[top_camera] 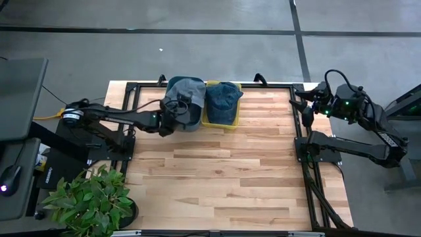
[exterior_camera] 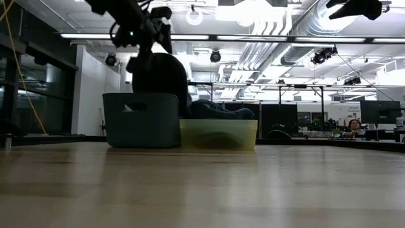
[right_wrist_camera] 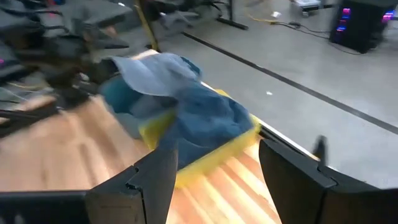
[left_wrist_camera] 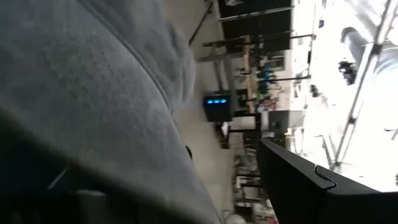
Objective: Pick & Place hat
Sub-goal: Put the gray cap into the blue bin
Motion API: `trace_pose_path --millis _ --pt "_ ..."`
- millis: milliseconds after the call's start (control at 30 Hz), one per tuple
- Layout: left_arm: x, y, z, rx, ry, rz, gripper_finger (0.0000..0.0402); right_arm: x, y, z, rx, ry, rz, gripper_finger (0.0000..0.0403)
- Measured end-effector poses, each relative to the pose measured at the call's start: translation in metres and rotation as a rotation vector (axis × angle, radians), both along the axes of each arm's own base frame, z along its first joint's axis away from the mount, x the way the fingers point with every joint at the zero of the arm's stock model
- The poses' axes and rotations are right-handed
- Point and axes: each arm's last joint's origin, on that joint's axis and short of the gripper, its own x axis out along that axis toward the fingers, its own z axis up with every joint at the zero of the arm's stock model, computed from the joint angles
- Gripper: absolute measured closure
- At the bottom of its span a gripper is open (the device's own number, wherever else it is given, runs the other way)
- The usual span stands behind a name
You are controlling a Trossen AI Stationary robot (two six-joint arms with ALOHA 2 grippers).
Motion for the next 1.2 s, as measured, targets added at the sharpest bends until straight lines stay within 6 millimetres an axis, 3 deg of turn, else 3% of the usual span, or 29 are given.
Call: trace_pose_path --millis 200,533,733,900,1033,1200 --pt "-0.01 -0.001 0.009 -0.104 0.131 0.003 0.0175 0.02 -0.005 0.009 0.029 -0.104 0.135 0.0183" --pt "-0.022 -0.003 0.004 -0.251 0.175 0.026 0.0175 0.113 -0.044 0.006 0.037 -0.142 0.385 0.0183" --pt "-0.031 -0.004 0.003 -0.289 0.201 0.04 0.0175 0.17 -0.069 -0.019 0.089 -0.134 0.477 0.0183" --pt "-0.031 -0.004 0.003 -0.291 0.206 0.041 0.0175 0.21 -0.078 -0.046 0.121 -0.117 0.535 0.0183" --pt "-0.037 -0.004 0.006 -0.293 0.217 0.041 0.0175 0.231 -0.08 -0.064 0.137 -0.103 0.561 0.0183" --pt "-0.05 -0.005 0.012 -0.283 0.257 0.053 0.0175 0.245 -0.079 -0.079 0.166 -0.079 0.597 0.0183"
